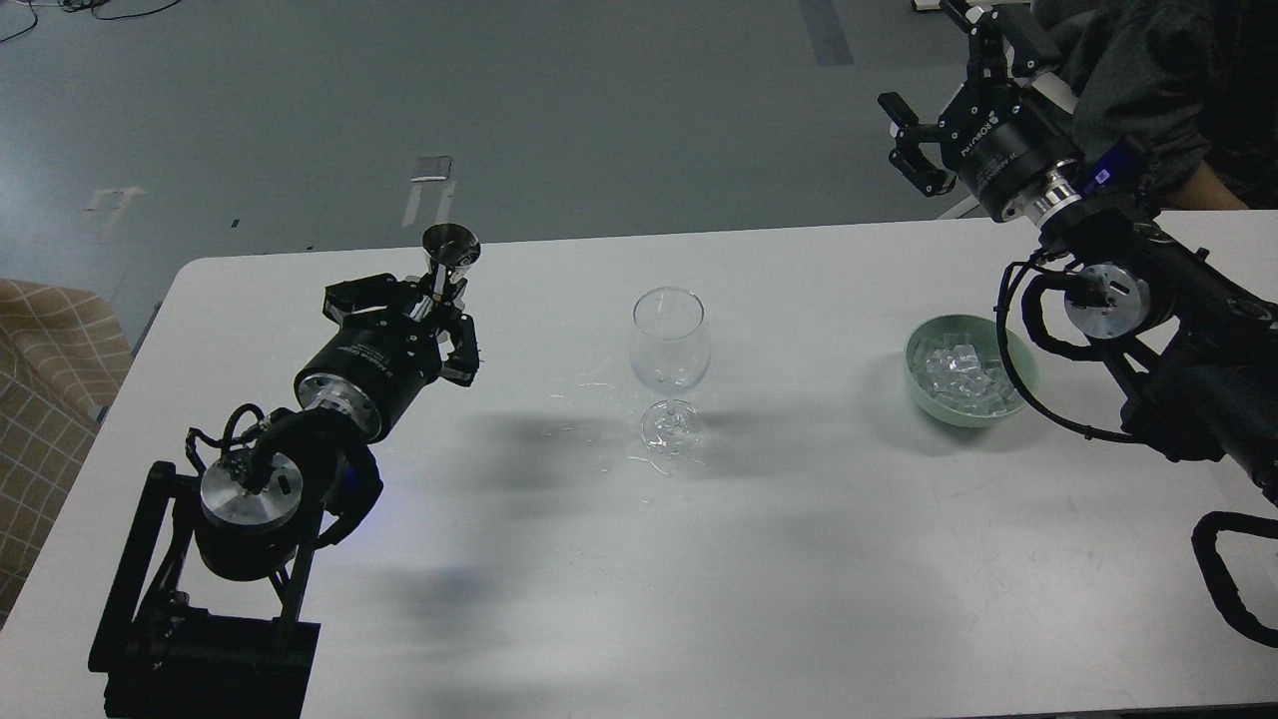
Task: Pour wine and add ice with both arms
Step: 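Lift the jigger with the left gripper toward the wine glass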
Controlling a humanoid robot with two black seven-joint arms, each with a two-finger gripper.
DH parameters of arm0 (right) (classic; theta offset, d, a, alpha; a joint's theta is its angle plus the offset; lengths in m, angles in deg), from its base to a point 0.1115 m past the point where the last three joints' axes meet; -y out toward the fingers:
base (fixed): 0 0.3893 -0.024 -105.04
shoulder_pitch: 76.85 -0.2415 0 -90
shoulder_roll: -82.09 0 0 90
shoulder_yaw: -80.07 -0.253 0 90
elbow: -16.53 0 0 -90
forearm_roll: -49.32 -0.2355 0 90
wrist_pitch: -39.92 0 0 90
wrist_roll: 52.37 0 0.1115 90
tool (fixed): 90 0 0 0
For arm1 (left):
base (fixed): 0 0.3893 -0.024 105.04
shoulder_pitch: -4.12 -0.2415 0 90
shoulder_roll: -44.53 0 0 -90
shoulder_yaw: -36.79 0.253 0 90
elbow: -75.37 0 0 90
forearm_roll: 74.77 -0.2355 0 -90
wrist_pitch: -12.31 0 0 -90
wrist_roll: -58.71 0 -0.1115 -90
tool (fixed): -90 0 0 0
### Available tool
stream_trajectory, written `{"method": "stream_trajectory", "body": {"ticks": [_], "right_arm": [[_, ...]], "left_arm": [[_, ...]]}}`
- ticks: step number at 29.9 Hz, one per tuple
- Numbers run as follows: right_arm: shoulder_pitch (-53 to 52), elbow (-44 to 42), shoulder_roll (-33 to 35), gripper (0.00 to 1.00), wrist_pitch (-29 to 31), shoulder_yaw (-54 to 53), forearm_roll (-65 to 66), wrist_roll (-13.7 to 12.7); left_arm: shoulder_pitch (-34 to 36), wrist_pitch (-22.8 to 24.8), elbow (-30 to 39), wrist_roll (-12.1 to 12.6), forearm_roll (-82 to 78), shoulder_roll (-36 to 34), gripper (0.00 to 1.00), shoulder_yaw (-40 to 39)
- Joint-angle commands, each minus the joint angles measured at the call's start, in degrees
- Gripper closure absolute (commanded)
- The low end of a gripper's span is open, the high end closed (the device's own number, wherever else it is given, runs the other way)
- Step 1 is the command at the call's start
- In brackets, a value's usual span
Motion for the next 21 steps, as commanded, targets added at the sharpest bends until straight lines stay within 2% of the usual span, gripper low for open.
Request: {"method": "stream_trajectory", "body": {"ticks": [1, 21], "right_arm": [[0.58, 0.43, 0.25, 0.0, -0.25, 0.02, 0.0, 0.0], [1.72, 1.48, 0.16, 0.0, -0.69, -0.07, 0.0, 0.0]], "left_arm": [[0.07, -0.52, 0.56, -0.01, -0.48, 0.0, 0.99, 1.66], [0.51, -3.25, 1.88, -0.09, -4.35, 0.0, 1.0, 7.99]]}}
